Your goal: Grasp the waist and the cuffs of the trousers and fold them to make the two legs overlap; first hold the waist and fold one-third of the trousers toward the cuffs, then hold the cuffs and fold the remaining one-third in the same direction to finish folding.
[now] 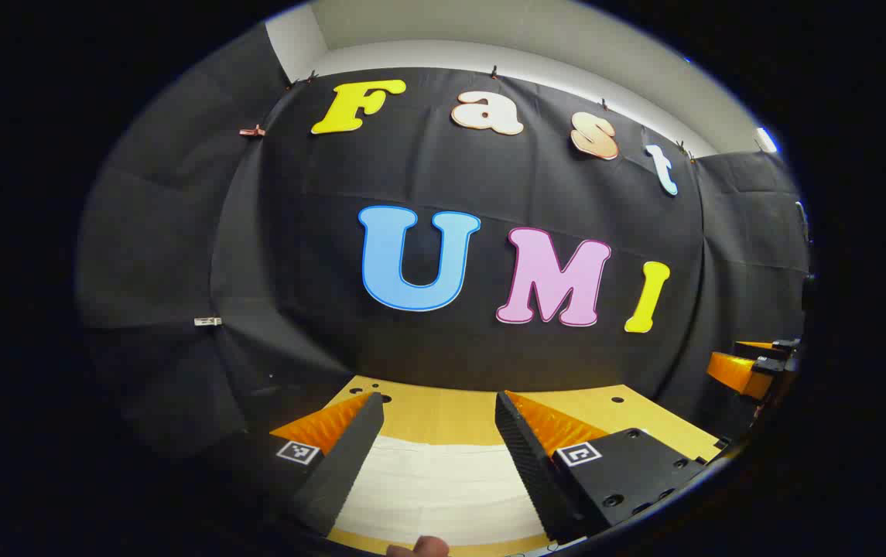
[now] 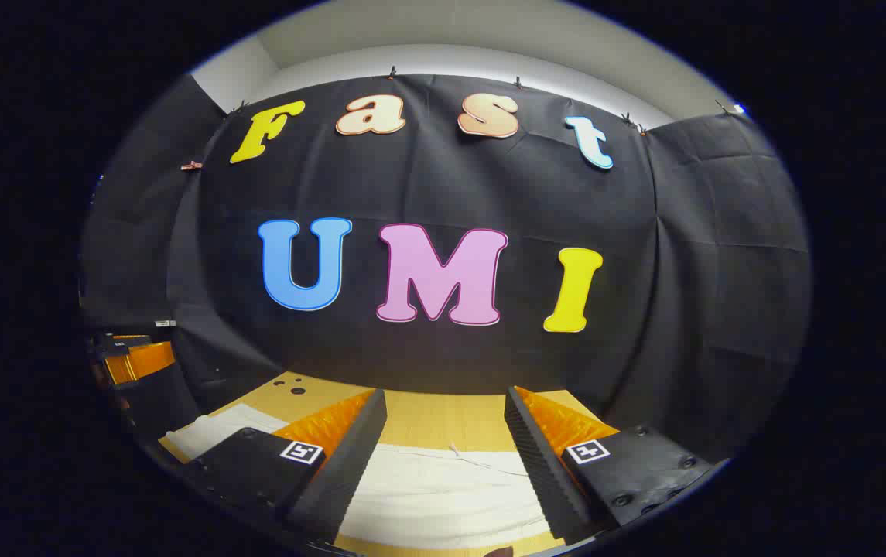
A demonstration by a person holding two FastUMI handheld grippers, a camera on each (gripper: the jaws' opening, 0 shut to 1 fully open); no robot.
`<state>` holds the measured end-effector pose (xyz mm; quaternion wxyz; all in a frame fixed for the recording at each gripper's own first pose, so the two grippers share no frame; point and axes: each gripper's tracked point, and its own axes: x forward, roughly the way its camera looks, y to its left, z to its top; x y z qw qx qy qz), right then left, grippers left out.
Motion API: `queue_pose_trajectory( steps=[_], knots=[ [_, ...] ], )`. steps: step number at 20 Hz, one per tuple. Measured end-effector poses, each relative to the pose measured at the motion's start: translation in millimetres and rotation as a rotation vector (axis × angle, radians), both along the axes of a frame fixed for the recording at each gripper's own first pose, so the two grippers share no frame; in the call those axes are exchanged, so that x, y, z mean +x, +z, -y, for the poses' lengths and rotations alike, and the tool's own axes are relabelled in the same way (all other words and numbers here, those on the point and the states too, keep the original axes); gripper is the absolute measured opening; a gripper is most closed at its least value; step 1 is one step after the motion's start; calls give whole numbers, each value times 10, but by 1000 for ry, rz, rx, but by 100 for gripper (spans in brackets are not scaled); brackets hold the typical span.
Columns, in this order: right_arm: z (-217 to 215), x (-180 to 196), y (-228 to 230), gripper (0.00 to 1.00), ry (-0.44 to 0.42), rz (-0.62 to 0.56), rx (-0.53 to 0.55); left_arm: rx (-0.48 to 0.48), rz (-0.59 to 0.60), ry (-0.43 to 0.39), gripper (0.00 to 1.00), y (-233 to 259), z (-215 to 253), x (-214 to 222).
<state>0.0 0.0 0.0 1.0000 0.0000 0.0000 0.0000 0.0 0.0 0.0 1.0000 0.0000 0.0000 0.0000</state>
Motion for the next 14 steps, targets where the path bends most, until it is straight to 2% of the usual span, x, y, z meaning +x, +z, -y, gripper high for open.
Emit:
queue_pose_trajectory(
  steps=[14],
  knots=[
    [-53, 39, 26, 98, 15, 1, -32, 35, -10, 19, 95, 28, -1, -40]
  ],
)
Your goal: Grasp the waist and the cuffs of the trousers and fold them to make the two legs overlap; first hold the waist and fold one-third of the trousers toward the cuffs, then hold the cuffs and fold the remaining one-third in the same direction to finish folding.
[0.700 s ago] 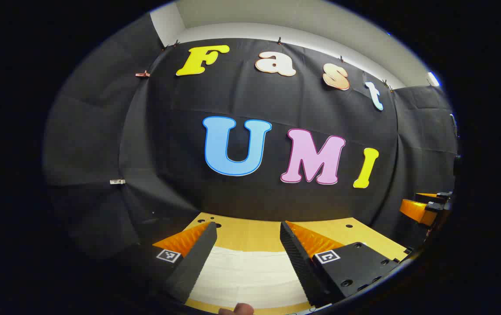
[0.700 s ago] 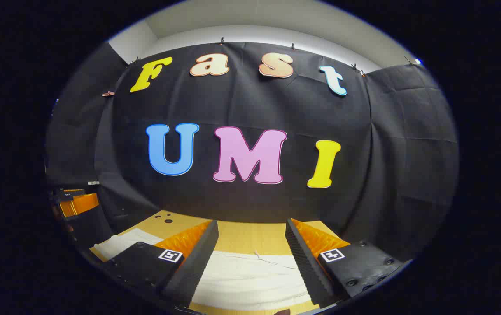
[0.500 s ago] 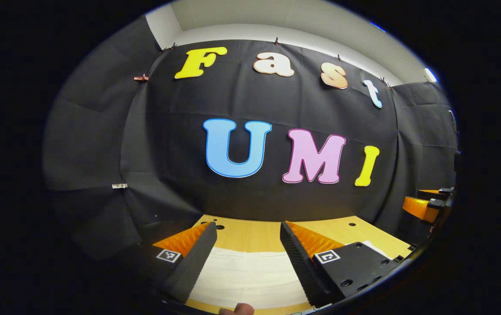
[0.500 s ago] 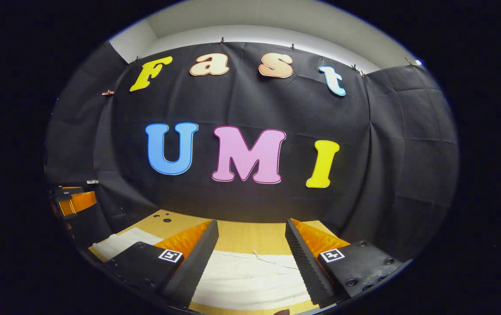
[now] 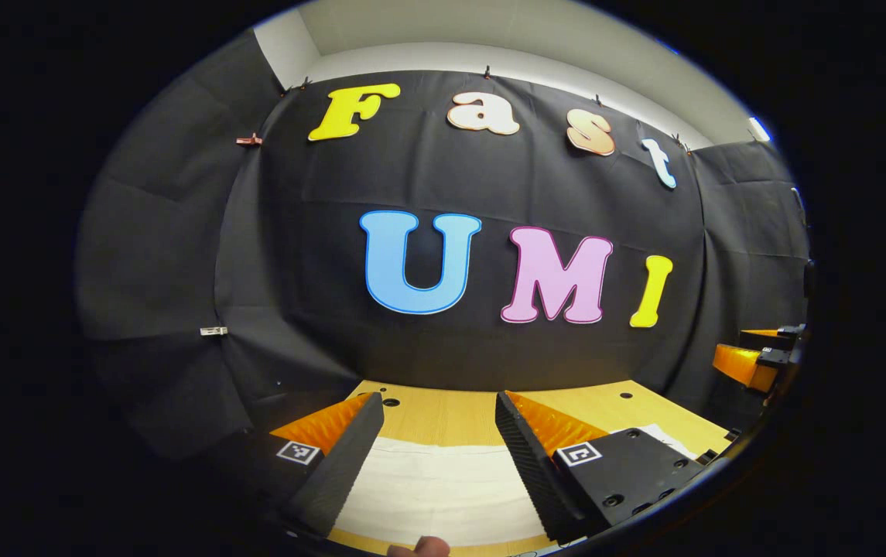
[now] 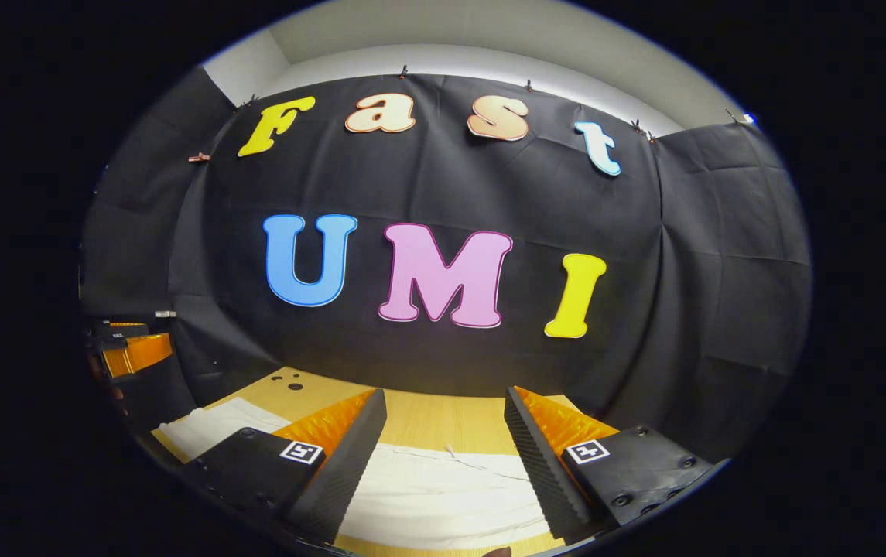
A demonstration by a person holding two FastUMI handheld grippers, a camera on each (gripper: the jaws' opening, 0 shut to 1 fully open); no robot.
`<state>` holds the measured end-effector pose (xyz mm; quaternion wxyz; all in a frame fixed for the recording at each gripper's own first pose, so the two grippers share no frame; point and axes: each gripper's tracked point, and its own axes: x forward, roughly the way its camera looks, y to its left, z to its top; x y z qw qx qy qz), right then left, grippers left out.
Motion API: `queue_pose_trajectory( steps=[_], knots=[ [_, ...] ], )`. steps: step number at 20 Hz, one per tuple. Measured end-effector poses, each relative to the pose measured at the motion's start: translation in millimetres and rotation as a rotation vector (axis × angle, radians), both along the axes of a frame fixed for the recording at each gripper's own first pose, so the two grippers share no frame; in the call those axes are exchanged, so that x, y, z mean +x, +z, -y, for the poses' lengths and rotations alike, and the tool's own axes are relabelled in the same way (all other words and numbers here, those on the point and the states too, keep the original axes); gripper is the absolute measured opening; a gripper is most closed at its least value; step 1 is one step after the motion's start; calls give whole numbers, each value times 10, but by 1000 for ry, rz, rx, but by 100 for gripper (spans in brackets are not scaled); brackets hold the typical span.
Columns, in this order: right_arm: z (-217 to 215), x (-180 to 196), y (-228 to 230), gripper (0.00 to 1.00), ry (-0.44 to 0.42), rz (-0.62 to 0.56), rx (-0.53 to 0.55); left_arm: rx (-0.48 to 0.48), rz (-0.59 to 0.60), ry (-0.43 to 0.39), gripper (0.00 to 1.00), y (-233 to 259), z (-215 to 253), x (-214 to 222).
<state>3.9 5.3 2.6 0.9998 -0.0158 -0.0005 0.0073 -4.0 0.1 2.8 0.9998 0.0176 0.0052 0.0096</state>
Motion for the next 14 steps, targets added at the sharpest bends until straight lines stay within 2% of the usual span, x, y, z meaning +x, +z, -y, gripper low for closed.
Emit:
queue_pose_trajectory(
  steps=[8, 11, 14],
  knots=[
    [8, 45, -30, 98, 3, -4, -27, 23, 2, -12, 95, -3, -2, 23],
    [129, 47, -88, 98, 7, -8, -127, 94, -12, -39, 95, -26, -52, 76],
    [480, 44, -232, 98, -21, -41, -273, 185, -43, -66, 93, -221, -432, 75]
  ],
)
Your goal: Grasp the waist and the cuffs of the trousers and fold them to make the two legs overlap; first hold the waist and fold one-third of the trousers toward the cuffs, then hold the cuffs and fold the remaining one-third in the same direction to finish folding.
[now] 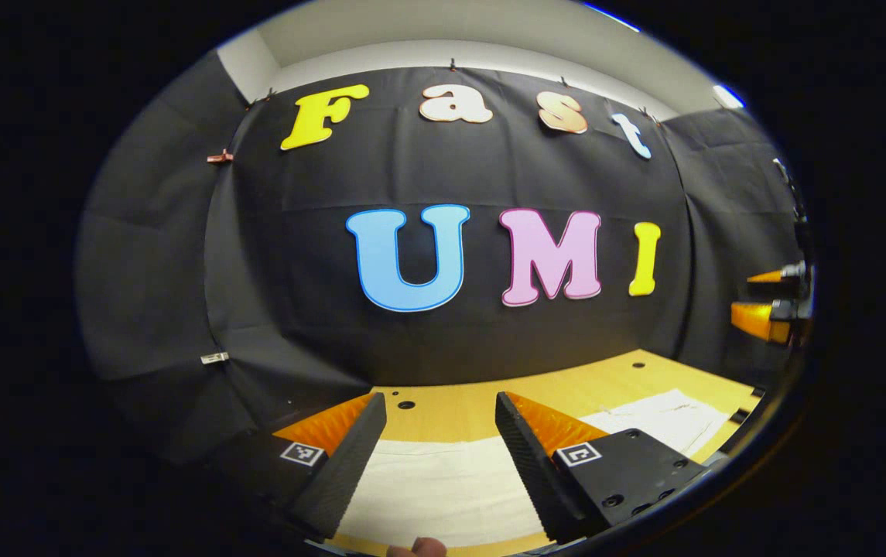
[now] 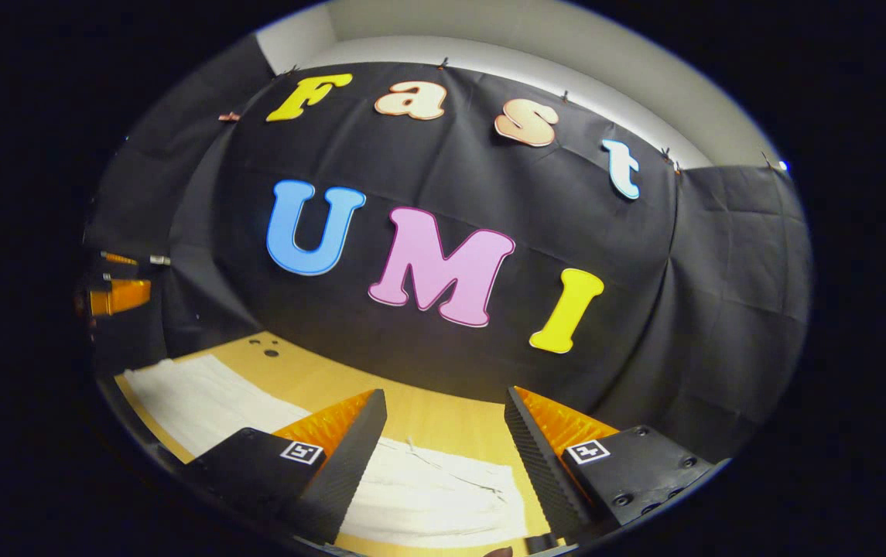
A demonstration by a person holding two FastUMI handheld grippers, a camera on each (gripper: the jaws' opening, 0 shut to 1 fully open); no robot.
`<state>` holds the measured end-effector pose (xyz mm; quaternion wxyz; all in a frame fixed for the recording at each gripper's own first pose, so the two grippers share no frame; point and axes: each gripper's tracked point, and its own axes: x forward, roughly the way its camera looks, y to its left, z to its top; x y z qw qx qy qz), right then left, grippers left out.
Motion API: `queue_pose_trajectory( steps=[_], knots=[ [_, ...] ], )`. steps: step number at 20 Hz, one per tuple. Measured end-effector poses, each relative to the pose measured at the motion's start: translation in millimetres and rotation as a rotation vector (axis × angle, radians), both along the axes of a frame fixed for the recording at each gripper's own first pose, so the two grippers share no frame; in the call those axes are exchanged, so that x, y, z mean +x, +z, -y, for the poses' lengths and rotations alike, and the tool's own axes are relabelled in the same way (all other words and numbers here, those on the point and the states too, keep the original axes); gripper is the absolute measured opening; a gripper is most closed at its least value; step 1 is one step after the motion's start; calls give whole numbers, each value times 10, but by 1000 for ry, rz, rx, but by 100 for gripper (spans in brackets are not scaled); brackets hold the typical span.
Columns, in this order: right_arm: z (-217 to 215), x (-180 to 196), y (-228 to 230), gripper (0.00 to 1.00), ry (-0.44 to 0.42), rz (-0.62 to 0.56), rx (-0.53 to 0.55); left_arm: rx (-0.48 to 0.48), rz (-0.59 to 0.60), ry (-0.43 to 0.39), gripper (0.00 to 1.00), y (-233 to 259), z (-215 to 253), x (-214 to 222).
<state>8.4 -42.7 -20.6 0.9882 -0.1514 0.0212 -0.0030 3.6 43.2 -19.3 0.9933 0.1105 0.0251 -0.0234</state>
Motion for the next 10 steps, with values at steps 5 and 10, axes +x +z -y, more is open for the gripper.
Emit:
queue_pose_trajectory(
  steps=[5, 10],
  knots=[
    [684, -88, -522, 96, -91, -134, -183, 242, -163, 36, 96, -625, -783, -46],
    [1072, -275, -948, 97, -135, -241, -256, 488, -354, -84, 96, -1409, -1073, -202]
  ],
)
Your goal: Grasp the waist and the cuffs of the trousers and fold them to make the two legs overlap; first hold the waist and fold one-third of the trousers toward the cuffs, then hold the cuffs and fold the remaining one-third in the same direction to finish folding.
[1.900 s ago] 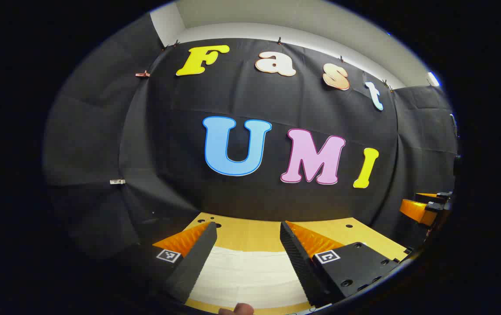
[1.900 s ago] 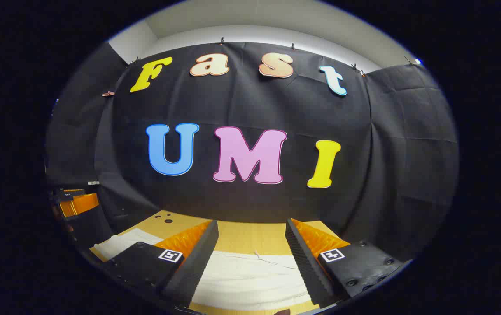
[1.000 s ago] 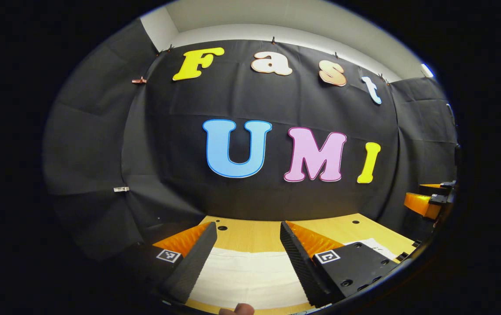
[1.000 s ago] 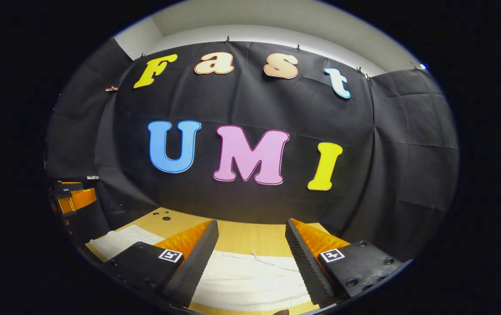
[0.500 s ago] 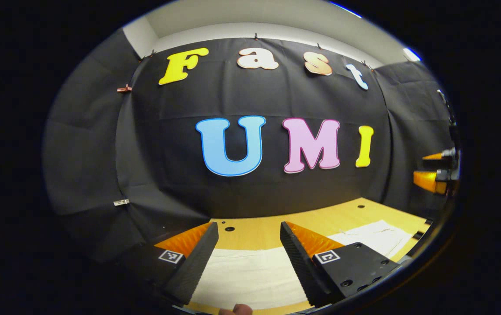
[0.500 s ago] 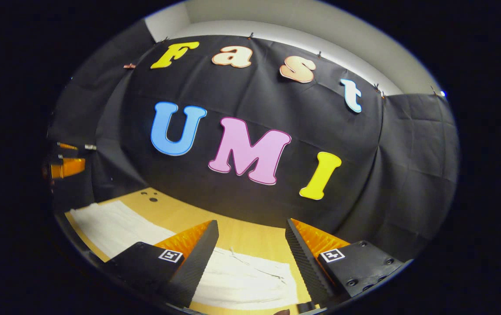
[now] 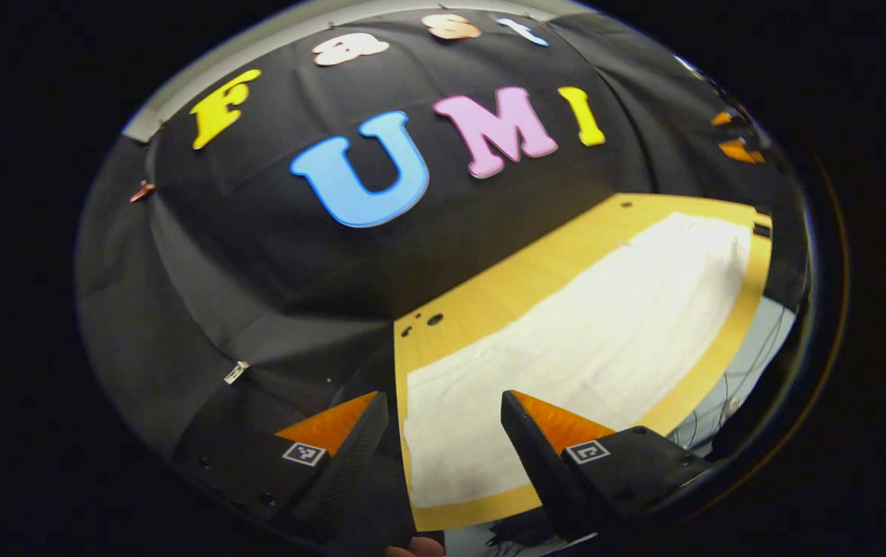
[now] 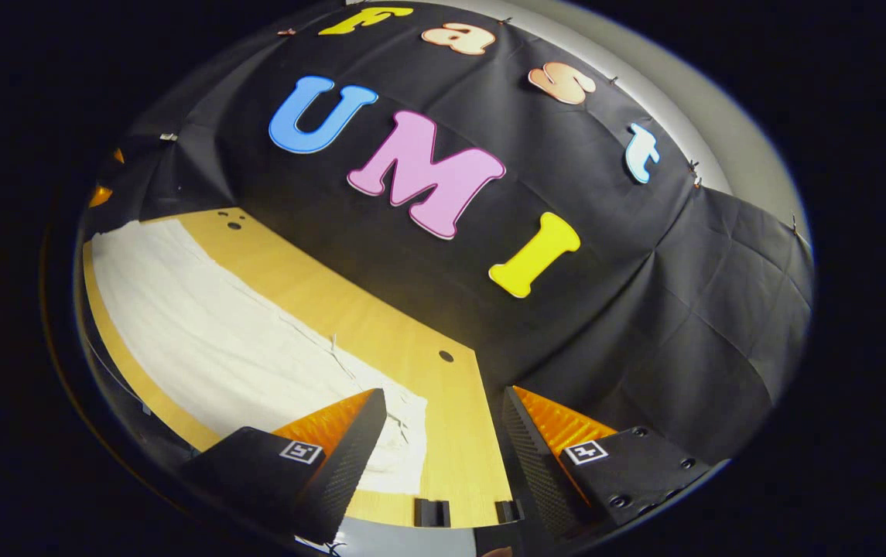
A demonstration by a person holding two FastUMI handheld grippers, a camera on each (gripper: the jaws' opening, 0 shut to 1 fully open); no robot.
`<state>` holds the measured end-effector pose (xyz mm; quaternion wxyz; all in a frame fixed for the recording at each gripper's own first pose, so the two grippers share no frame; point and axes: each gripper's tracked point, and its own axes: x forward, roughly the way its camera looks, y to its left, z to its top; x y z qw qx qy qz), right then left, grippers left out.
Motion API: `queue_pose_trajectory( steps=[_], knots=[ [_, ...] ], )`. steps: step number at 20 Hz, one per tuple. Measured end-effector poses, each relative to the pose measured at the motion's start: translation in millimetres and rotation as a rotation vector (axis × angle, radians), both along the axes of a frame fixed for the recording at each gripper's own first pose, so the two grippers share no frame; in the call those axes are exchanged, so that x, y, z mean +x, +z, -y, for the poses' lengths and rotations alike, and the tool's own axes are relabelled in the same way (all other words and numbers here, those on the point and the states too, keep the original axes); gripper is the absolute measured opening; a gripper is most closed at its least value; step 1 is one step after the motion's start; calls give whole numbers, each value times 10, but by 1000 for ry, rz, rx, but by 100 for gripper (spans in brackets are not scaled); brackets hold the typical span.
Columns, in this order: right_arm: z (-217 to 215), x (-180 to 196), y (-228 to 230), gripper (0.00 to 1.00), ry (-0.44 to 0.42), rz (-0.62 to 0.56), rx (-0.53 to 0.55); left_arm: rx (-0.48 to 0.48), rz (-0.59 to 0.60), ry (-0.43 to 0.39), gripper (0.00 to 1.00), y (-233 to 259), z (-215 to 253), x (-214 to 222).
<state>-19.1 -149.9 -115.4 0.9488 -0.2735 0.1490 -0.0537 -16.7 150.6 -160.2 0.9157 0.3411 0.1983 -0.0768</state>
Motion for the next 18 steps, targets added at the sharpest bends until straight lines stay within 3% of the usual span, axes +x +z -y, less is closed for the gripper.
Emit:
queue_pose_trajectory(
  steps=[6, 10, 15, 18],
  knots=[
    [166, -131, -222, 97, -48, -61, -26, 268, -246, -123, 96, -937, -455, -100],
    [142, -177, -323, 97, -31, -99, -59, 403, -360, -223, 96, -1364, -657, -93],
    [118, -238, -430, 97, -10, -136, -96, 568, -430, -327, 95, -1569, -815, 27],
    [173, -256, -518, 97, -24, -159, -94, 617, -445, -340, 96, -1579, -891, 218]
  ],
)
